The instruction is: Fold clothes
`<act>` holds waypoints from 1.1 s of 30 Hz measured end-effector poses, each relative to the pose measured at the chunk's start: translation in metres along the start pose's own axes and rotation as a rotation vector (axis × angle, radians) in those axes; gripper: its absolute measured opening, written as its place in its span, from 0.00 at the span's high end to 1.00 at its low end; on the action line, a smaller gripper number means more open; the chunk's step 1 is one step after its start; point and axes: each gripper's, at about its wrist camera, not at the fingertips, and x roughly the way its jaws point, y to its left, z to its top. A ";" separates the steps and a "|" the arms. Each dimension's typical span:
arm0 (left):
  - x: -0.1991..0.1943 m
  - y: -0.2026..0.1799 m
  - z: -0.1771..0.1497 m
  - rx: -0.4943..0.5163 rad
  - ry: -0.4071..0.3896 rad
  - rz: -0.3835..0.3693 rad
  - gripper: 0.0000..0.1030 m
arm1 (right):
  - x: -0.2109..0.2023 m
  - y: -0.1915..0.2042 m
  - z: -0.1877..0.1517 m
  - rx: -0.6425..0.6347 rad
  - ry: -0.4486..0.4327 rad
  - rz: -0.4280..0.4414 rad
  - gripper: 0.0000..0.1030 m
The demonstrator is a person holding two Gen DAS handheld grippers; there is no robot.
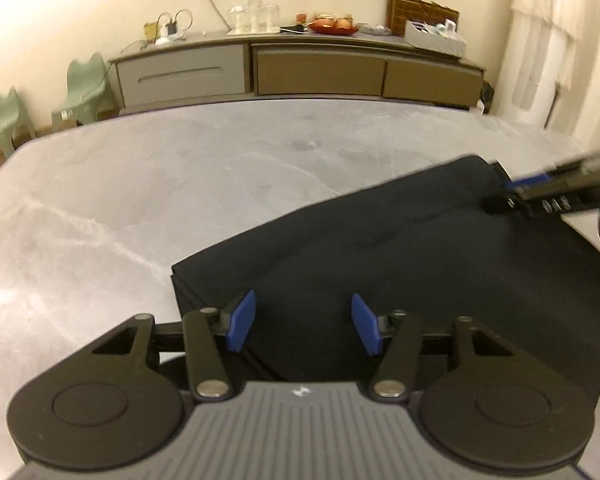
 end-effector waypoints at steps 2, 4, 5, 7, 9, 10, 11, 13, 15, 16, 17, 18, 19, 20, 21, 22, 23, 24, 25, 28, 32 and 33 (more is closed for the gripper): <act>0.005 0.007 0.005 -0.024 0.003 -0.003 0.46 | -0.004 -0.003 0.000 0.004 0.002 0.000 0.54; 0.004 0.013 0.009 -0.052 0.011 0.014 0.51 | -0.009 -0.004 0.002 0.014 0.018 -0.008 0.54; 0.001 0.015 0.010 -0.065 0.015 0.029 0.56 | -0.012 -0.005 0.002 0.020 0.030 -0.012 0.54; -0.021 0.010 0.010 -0.063 -0.009 0.001 0.59 | -0.031 -0.007 -0.003 0.042 0.029 -0.032 0.56; -0.036 -0.001 0.003 -0.017 -0.027 -0.052 0.58 | -0.064 -0.009 -0.019 0.053 -0.016 -0.012 0.60; -0.039 -0.009 -0.003 0.020 -0.023 -0.076 0.58 | -0.078 -0.009 -0.030 0.057 -0.035 0.000 0.58; -0.042 -0.017 -0.009 0.057 -0.020 -0.099 0.58 | -0.088 -0.009 -0.044 0.058 -0.043 0.010 0.57; -0.035 -0.025 -0.020 0.099 -0.007 -0.106 0.58 | -0.095 -0.011 -0.070 0.053 -0.028 0.021 0.56; -0.025 -0.027 -0.024 0.120 -0.001 -0.048 0.54 | -0.090 -0.020 -0.096 0.077 -0.025 0.014 0.50; -0.032 -0.026 -0.025 0.109 -0.006 -0.032 0.55 | -0.091 -0.028 -0.106 0.111 -0.020 0.009 0.46; -0.039 -0.025 -0.027 0.098 -0.010 -0.016 0.61 | -0.097 -0.039 -0.111 0.167 -0.012 0.004 0.45; -0.047 -0.023 -0.028 0.088 -0.015 0.000 0.62 | -0.102 -0.049 -0.117 0.223 -0.004 -0.001 0.47; -0.061 -0.030 -0.035 0.120 -0.047 -0.023 0.62 | -0.109 -0.057 -0.122 0.262 -0.010 -0.002 0.50; -0.076 -0.037 -0.041 0.153 -0.080 -0.047 0.61 | -0.117 -0.063 -0.126 0.286 -0.031 -0.001 0.51; -0.090 -0.044 -0.048 0.186 -0.113 -0.070 0.58 | -0.125 -0.068 -0.131 0.310 -0.052 0.000 0.51; -0.098 -0.053 -0.057 0.232 -0.124 -0.099 0.57 | -0.134 -0.073 -0.135 0.335 -0.073 0.001 0.51; -0.097 -0.062 -0.067 0.276 -0.109 -0.100 0.57 | -0.138 -0.075 -0.137 0.348 -0.092 0.007 0.51; -0.097 -0.071 -0.077 0.319 -0.094 -0.100 0.57 | -0.138 -0.074 -0.137 0.350 -0.110 0.018 0.51; -0.090 -0.074 -0.085 0.345 -0.068 -0.076 0.57 | -0.136 -0.072 -0.137 0.346 -0.119 0.034 0.51; -0.077 -0.054 -0.092 0.287 -0.045 -0.027 0.54 | -0.117 -0.054 -0.138 0.304 -0.099 0.084 0.52; -0.065 -0.014 -0.090 0.158 -0.005 0.103 0.58 | -0.118 -0.021 -0.138 0.193 -0.051 0.034 0.50; -0.064 -0.007 -0.089 0.135 0.008 0.126 0.58 | -0.123 -0.015 -0.141 0.180 -0.038 0.047 0.50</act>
